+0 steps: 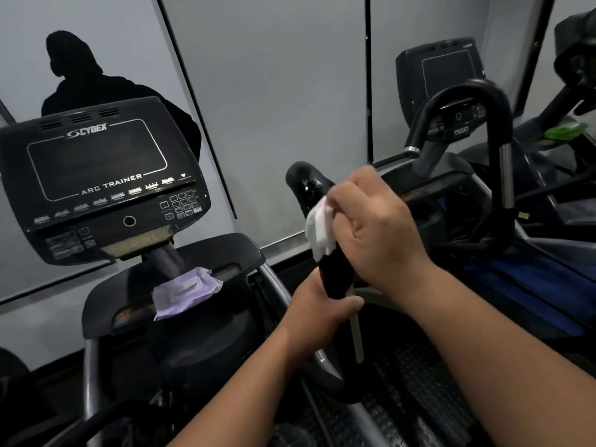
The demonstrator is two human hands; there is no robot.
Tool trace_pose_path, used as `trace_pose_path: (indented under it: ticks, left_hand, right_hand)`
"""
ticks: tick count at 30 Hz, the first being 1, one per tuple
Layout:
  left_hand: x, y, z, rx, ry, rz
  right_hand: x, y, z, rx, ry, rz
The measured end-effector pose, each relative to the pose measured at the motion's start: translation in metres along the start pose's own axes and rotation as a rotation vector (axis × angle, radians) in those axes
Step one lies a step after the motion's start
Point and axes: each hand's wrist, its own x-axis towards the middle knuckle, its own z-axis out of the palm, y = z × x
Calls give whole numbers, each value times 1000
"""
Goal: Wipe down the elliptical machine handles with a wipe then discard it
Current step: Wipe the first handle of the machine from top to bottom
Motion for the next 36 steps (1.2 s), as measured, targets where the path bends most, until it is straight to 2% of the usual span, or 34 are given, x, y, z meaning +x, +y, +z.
trace_pose_path:
  ticks: [3,8,12,14,17,21,24,27,31,36]
  left_hand:
    - [-1,-2,1,11,8,-6]
    - [1,-3,5,-48,30,-30]
    - [4,-1,3,-30,5,-5]
    - [2,0,0,-18,11,-13]
    - [1,2,-2,-43,18,10]
    - [5,5,-5,-55,31,53]
    - [10,3,-6,-67,37,11]
    - [14,-1,-11,-65,46,39]
    - [15,1,-7,-51,32,65]
    - [18,-4,-10,-76,21,24]
  right_hand:
    - [-4,-2,4,-23,-1,-48]
    - [-60,2,-3,-28,-109,-31]
    - [-6,-3,2,-28,-4,-40]
    - [16,-4,7,-97,-35,-57]
    - [9,-3,13,-180,-108,-57]
    - [-9,-9,21,-216,-46,4]
    - [11,-9,29,-198,-6,-7]
    - [10,-5,33,-257,0,-135]
    - [-18,6,19,-318,-87,-375]
    - [51,7,23,-306,-106,-450]
